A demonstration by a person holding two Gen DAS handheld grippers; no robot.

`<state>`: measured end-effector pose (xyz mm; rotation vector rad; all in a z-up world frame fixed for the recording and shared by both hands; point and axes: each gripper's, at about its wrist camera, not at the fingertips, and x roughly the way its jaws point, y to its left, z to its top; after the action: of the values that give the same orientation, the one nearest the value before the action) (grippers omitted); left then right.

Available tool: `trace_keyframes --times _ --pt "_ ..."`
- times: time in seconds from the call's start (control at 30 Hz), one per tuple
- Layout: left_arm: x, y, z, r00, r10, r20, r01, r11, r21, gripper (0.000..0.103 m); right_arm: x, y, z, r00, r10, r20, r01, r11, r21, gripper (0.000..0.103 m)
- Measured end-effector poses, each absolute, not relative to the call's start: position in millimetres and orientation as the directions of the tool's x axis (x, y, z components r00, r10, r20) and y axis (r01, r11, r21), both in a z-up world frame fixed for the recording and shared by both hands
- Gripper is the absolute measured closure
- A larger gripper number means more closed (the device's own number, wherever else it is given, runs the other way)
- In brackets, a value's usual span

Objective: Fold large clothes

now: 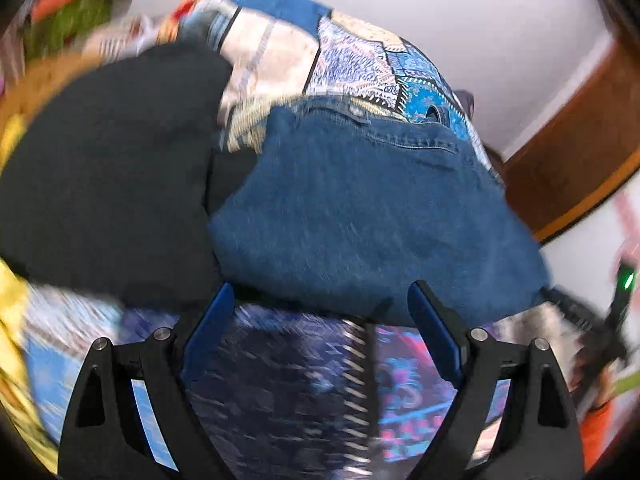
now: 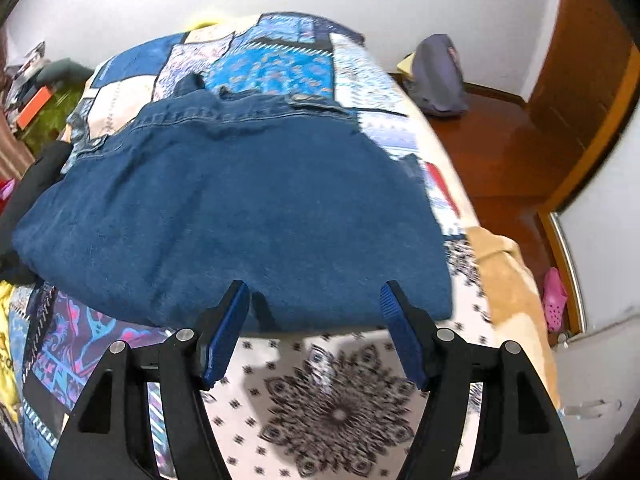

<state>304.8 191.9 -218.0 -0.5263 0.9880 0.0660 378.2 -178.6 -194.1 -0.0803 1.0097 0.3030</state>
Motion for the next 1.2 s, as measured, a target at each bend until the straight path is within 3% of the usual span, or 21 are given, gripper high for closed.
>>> trace_keyframes --times 0.13,0.27,0.53,0.6,0.67,0.77,1.07,1.2 --pt "309 196 -240 0.561 -0.346 -0.752 -0.321 0.747 -0.582 0.014 369 -186 -192 0.496 0.225 -0.839 -0.278 0.956 0.092 0.039" --pt "322 195 -254 0.580 -0.414 -0.702 -0.340 0.660 -0.670 0.014 367 -185 -193 0.496 0.238 -0.835 -0.278 0.955 0.107 0.039" --pt "348 197 -268 0.666 -0.276 -0.693 -0.480 0.552 -0.681 0.016 367 -179 -197 0.472 0.262 -0.842 -0.268 0.952 0.146 0.039" --pt "352 197 -268 0.670 -0.226 -0.707 -0.522 0.534 -0.665 0.024 366 -174 -196 0.468 0.264 -0.843 -0.276 0.950 0.145 0.039" --pt "353 195 -265 0.630 -0.138 -0.764 -0.601 0.536 -0.592 0.056 365 -170 -193 0.469 0.266 -0.843 -0.288 0.948 0.139 0.039" --pt "344 194 -249 0.661 -0.079 -0.746 -0.620 0.503 -0.602 0.073 365 -162 -185 0.473 0.265 -0.840 -0.304 0.944 0.126 0.039" --pt "348 171 -145 0.795 -0.061 -0.603 -0.404 0.688 -0.603 0.079 372 -112 -142 0.502 0.316 -0.805 -0.392 0.913 0.113 0.039" --pt "327 179 -95 0.848 0.019 -0.530 -0.353 0.767 -0.537 0.079 374 -72 -128 0.501 0.375 -0.780 -0.459 0.879 0.128 0.039"
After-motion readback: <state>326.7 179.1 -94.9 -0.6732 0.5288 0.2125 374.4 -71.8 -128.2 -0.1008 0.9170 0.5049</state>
